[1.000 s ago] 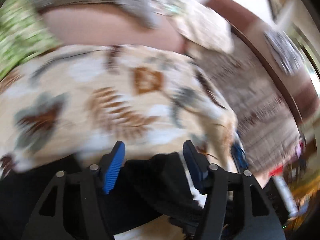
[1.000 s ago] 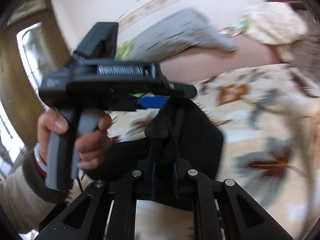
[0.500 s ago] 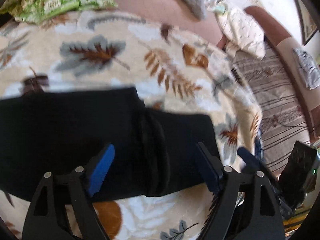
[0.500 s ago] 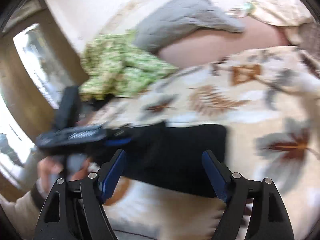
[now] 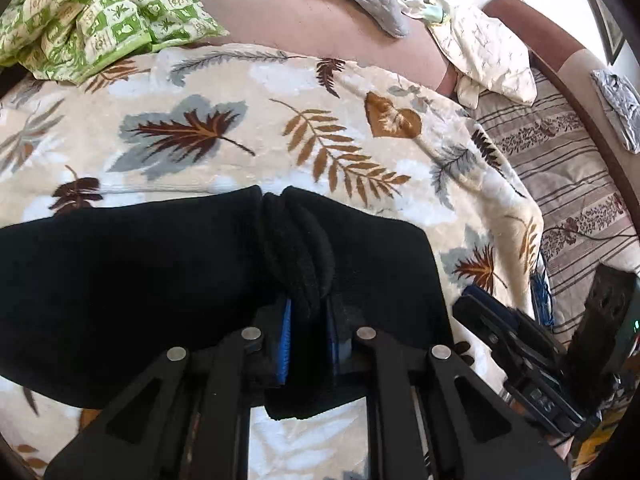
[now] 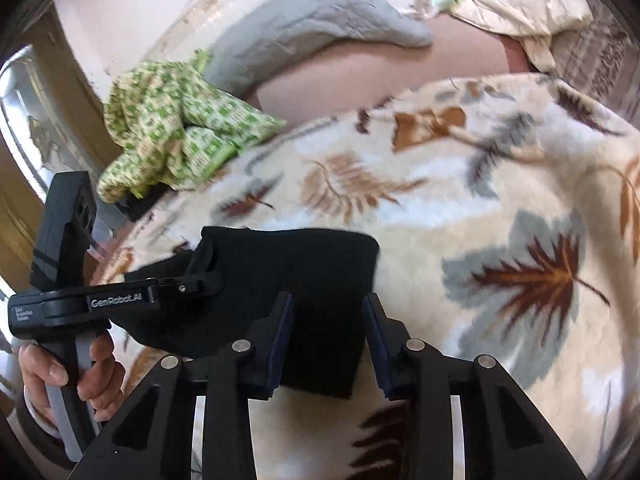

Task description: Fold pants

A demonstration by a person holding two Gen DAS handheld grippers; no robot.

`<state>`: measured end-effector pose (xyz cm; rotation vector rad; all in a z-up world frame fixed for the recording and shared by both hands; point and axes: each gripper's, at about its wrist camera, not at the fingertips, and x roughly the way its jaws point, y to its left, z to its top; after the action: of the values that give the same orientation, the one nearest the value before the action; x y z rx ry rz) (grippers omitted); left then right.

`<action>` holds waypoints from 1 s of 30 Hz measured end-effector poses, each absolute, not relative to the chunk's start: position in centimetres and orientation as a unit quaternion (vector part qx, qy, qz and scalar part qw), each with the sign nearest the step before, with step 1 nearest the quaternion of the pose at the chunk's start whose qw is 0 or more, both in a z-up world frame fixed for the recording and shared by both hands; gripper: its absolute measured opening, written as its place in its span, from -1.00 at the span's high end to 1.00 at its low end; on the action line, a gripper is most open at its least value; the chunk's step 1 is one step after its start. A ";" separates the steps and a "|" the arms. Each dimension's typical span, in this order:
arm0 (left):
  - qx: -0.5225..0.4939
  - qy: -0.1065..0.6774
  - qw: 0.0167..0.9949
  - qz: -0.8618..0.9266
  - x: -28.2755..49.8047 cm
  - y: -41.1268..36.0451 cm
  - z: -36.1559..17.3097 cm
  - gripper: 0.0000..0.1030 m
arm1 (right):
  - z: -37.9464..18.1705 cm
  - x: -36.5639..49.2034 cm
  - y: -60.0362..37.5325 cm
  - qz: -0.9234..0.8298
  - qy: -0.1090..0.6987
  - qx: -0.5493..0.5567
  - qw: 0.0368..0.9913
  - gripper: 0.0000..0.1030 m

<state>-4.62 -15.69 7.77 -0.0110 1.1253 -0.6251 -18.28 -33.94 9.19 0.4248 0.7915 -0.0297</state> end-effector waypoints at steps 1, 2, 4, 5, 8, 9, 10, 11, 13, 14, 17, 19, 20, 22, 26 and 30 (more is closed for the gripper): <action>-0.007 0.529 0.798 -0.289 -4.6 -15.6 7.4 0.76 | 9.2 -18.0 -33.6 -0.013 0.384 0.202 0.901 0.30; -0.006 0.537 0.794 -0.285 -4.6 -15.6 6.7 0.76 | 9.1 -17.5 -33.3 -0.012 0.388 0.200 0.900 0.30; -0.001 0.551 0.792 -0.265 -4.4 -15.4 5.2 0.75 | 8.1 -16.3 -32.5 0.001 0.401 0.200 0.894 0.30; -0.005 0.552 0.792 -0.261 -4.3 -15.3 4.8 0.74 | 7.5 -15.7 -32.1 0.003 0.411 0.193 0.891 0.30; -0.017 0.554 0.791 -0.258 -4.3 -14.9 4.6 0.65 | 6.0 -14.5 -31.1 0.001 0.437 0.167 0.884 0.29; -0.013 0.551 0.794 -0.256 -4.4 -14.7 5.0 0.61 | 6.3 -14.5 -31.0 0.001 0.439 0.160 0.884 0.28; -0.010 0.546 0.798 -0.254 -4.5 -14.6 5.3 0.60 | 6.6 -14.6 -30.9 0.002 0.439 0.157 0.884 0.27; -0.008 0.537 0.805 -0.252 -4.6 -14.4 5.8 0.60 | 7.1 -14.7 -31.0 0.003 0.436 0.155 0.886 0.27; -0.007 0.523 0.817 -0.243 -4.6 -13.7 6.5 0.59 | 8.4 -15.0 -31.2 0.002 0.417 0.156 0.895 0.24; -0.010 0.524 0.817 -0.240 -4.5 -13.3 6.6 0.59 | 8.7 -14.9 -31.2 0.001 0.412 0.159 0.897 0.24; -0.024 0.531 0.814 -0.235 -4.5 -12.1 6.9 0.59 | 7.5 -13.2 -30.9 -0.003 0.436 0.155 0.887 0.27; -0.023 0.527 0.818 -0.227 -4.9 -11.1 7.3 0.54 | 5.8 -11.8 -30.2 -0.018 0.454 0.137 0.880 0.26; -0.027 0.524 0.821 -0.223 -5.2 -10.3 7.6 0.47 | 5.5 -11.5 -30.0 -0.022 0.452 0.128 0.883 0.25; -0.045 0.519 0.826 -0.216 -5.6 -8.8 7.9 0.04 | 6.2 -11.4 -29.5 -0.025 0.453 0.118 0.883 0.23; -0.079 0.505 0.836 -0.198 -6.4 -6.1 8.4 -0.05 | 8.7 -13.7 -28.8 -0.002 0.435 0.128 0.891 0.22; -0.087 0.509 0.837 -0.181 -7.2 -5.0 8.0 -0.08 | 7.7 -14.5 -26.8 0.022 0.449 0.113 0.886 0.07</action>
<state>-7.24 -4.95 7.98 -0.1848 1.0769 -0.3820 -14.50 -26.79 7.74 0.2351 0.9345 0.0455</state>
